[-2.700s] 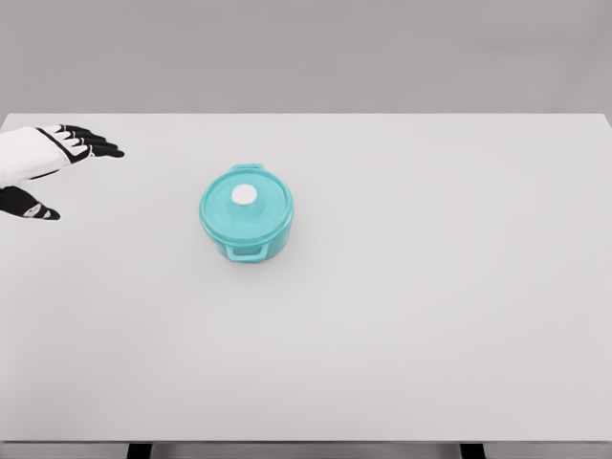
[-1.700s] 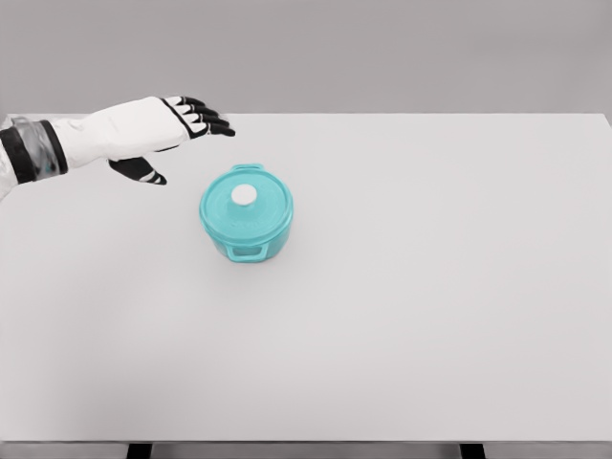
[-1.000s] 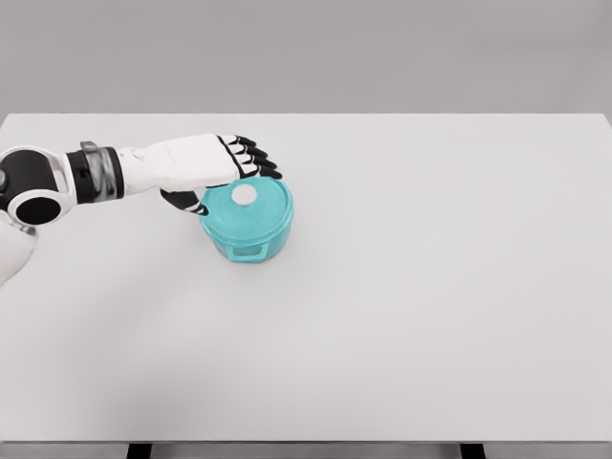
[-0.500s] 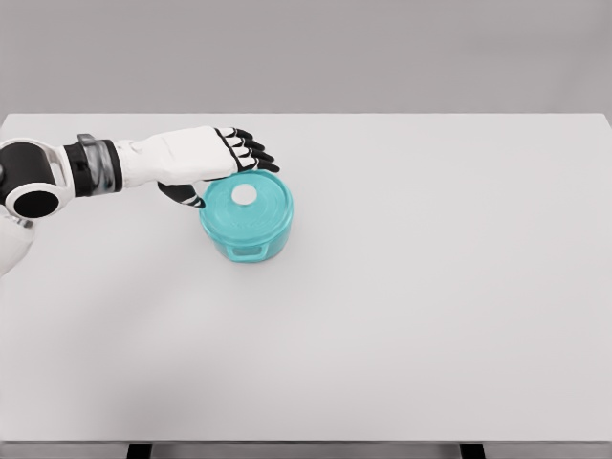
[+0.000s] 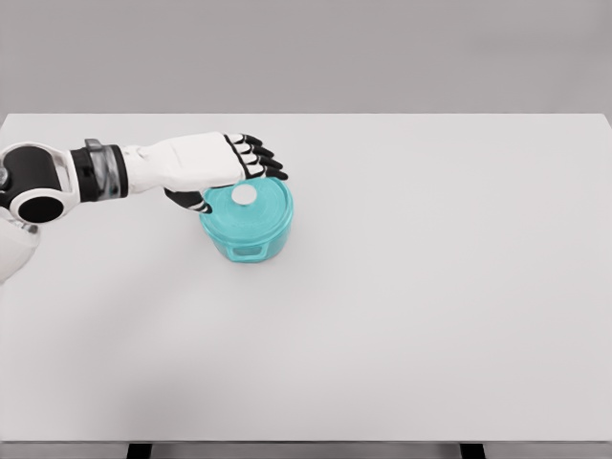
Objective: Open the lid of the pot with left arm
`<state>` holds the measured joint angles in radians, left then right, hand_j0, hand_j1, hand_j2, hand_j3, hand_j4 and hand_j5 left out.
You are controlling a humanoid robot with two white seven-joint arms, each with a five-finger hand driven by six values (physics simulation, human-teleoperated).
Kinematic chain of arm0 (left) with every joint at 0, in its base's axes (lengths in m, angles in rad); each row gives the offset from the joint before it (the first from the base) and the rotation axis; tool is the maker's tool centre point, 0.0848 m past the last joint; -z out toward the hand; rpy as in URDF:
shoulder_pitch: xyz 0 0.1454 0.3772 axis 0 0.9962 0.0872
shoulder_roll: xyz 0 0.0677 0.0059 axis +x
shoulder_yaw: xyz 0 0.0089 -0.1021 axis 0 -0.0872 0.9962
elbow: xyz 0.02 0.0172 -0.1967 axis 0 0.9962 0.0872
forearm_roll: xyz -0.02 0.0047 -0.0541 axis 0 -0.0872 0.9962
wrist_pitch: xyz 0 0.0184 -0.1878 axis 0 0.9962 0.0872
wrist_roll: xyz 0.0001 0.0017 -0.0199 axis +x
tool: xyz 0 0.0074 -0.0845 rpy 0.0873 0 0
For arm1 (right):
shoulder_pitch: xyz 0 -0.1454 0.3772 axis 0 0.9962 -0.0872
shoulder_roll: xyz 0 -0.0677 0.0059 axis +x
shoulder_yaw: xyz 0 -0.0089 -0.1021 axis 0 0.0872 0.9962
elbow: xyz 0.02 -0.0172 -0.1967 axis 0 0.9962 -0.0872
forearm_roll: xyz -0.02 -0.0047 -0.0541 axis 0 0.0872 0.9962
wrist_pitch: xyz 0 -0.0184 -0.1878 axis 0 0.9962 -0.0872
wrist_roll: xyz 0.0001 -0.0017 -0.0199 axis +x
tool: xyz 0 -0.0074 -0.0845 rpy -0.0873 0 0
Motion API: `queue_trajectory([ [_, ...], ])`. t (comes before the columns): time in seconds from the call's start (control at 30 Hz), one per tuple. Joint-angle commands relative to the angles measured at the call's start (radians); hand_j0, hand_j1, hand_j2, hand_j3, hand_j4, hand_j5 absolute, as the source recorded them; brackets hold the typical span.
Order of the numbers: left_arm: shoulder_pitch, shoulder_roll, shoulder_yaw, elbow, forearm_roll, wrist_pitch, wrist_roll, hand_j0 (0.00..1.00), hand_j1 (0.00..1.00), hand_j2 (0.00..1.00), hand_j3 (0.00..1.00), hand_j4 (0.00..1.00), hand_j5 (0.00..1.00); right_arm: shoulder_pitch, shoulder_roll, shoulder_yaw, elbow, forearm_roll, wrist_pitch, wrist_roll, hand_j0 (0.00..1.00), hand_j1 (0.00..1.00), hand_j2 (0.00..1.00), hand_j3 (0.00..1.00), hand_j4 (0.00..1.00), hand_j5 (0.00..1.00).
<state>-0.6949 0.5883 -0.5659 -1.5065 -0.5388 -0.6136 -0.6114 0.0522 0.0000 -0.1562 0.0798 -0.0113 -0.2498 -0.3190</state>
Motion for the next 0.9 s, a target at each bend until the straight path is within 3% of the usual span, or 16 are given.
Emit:
queue_trajectory([
  [0.0, 0.0, 0.001, -0.003, -0.001, 0.0, 0.003, 0.001, 1.0, 1.0, 1.0, 1.0, 1.0, 1.0, 0.0, 0.0, 0.0, 0.0, -0.001, 0.0, 0.0, 1.0, 1.0, 1.0, 1.0, 1.0, 1.0],
  [0.17, -0.002, 0.002, -0.005, 0.008, -0.004, 0.003, 0.001, 0.88, 0.88, 0.88, 0.88, 0.88, 0.88, 0.0, 0.0, 0.0, 0.0, -0.001, -0.002, 0.0, 1.0, 1.0, 1.0, 1.0, 1.0, 1.0],
  [0.87, 0.009, -0.007, -0.003, 0.026, -0.05, 0.003, 0.001, 0.9, 0.9, 0.9, 0.9, 0.9, 0.9, 0.0, 0.0, 0.0, 0.0, -0.001, 0.0, 0.0, 1.0, 1.0, 1.0, 1.0, 1.0, 1.0],
])
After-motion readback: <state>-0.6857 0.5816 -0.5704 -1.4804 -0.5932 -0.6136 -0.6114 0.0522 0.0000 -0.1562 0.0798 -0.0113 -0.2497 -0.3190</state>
